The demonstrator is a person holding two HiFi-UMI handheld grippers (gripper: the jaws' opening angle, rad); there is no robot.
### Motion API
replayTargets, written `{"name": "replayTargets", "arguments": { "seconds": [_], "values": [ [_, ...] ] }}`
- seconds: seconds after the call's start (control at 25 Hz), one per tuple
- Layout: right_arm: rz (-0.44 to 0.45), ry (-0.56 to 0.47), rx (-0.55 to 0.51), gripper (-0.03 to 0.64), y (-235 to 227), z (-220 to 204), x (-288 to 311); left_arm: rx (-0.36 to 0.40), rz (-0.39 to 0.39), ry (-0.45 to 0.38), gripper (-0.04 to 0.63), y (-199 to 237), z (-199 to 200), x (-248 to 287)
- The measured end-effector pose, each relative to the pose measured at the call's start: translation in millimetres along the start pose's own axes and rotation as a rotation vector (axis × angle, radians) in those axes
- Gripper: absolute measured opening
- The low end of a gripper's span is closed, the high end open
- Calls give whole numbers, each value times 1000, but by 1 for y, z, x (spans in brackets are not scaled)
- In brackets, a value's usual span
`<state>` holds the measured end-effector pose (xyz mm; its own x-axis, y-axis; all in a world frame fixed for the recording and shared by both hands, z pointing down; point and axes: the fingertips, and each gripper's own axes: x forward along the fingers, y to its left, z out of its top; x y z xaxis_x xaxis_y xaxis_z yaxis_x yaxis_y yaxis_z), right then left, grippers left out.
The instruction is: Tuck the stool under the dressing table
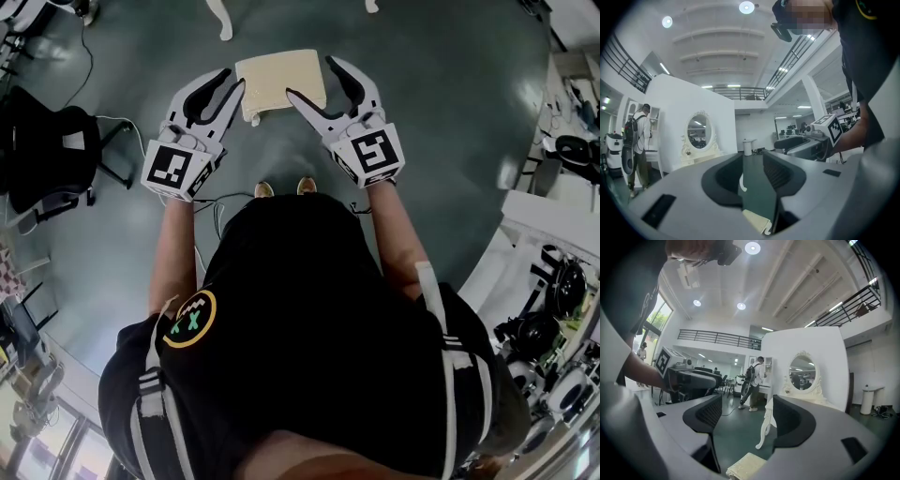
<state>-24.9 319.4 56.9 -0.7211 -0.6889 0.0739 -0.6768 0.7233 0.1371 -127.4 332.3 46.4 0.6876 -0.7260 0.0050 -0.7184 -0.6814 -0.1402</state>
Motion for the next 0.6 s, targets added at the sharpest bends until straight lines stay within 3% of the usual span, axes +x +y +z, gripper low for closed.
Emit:
{"name": "replayTargets", "arguments": {
  "seconds": [0.08,0.28,0.48,0.6],
  "values": [
    [4,4,0,389,-2,-1,0,1,-4,11,217,-1,-2,4],
    [13,15,-1,453,-3,-4,0,10,-5,31,336,-2,-6,6],
    [25,28,13,530,-3,-10,5,20,-13,56,423,-1,-18,7],
    [29,34,17,541,-2,-12,6,24,-20,76,442,-4,-25,8]
  ]
}}
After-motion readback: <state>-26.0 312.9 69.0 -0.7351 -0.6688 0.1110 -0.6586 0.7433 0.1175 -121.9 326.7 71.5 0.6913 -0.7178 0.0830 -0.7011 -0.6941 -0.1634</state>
